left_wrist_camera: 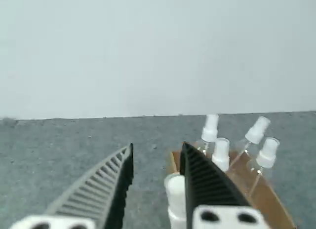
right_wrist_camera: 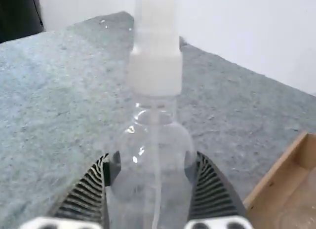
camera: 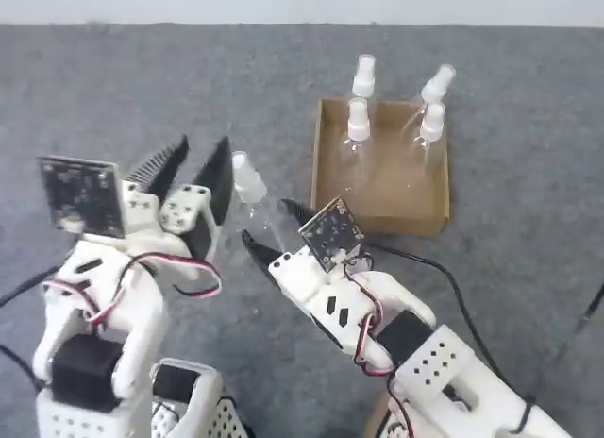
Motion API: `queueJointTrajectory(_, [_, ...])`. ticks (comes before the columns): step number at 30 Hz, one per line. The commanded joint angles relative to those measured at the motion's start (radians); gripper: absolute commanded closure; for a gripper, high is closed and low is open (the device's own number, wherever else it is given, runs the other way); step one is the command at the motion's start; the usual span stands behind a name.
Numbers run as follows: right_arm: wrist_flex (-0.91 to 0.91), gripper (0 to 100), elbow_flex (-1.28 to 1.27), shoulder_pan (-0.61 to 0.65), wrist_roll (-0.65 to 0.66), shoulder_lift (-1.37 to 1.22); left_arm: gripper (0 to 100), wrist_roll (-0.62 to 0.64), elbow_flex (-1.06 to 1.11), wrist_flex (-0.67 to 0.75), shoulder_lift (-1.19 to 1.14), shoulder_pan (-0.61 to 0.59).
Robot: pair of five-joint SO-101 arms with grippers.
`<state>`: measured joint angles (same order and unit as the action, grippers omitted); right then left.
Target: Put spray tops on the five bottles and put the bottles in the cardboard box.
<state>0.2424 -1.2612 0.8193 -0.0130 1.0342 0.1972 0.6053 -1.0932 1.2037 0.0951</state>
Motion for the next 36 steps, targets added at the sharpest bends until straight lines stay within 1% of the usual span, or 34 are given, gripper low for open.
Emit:
queueJointTrajectory(1, [-0.021, 99.2, 0.018, -0.008, -0.009, 0.045, 86, -0.008, -0.047, 0.035, -0.123, -0.034])
queueJointTrajectory(6, [-0.021, 99.2, 0.018, -0.008, -0.009, 0.045, 86, -0.008, -0.024, 0.011, -0.19, -0.025])
queueJointTrajectory(9, [-0.021, 99.2, 0.018, -0.008, -0.009, 0.045, 86, -0.018, 0.03, 0.012, -0.181, 0.015])
queueJointTrajectory(11, [-0.021, 99.2, 0.018, -0.008, -0.009, 0.045, 86, -0.057, 0.056, 0.014, -0.176, 0.06])
queueJointTrajectory(14, [-0.021, 99.2, 0.018, -0.008, -0.009, 0.045, 86, -0.072, 0.061, 0.014, -0.178, 0.092])
queueJointTrajectory(17, [-0.021, 99.2, 0.018, -0.008, -0.009, 0.045, 86, -0.077, 0.019, 0.009, -0.173, 0.066])
queueJointTrajectory(20, [-0.019, 99.2, 0.018, -0.01, -0.009, 0.045, 85, -0.077, -0.039, 0.008, -0.14, -0.011])
queueJointTrajectory(23, [-0.019, 99.2, 0.018, -0.013, -0.008, 0.047, 85, -0.077, -0.064, 0.005, -0.066, -0.068])
queueJointTrajectory(26, [-0.004, 99.2, 0.032, -0.022, -0.006, 0.053, 85, -0.078, -0.056, -0.038, 0.023, -0.087])
queueJointTrajectory(30, [0.102, 99.2, 0.158, -0.108, -0.006, 0.044, 85, -0.078, 0.068, -0.069, 0.137, -0.081])
queueJointTrajectory(34, [0.236, 99.2, 0.325, -0.193, -0.006, 0.036, 85, -0.08, 0.305, 0.017, 0.245, -0.074])
queueJointTrajectory(36, [0.277, 99.2, 0.404, -0.217, -0.006, -0.001, 85, -0.08, 0.41, 0.058, 0.299, -0.025])
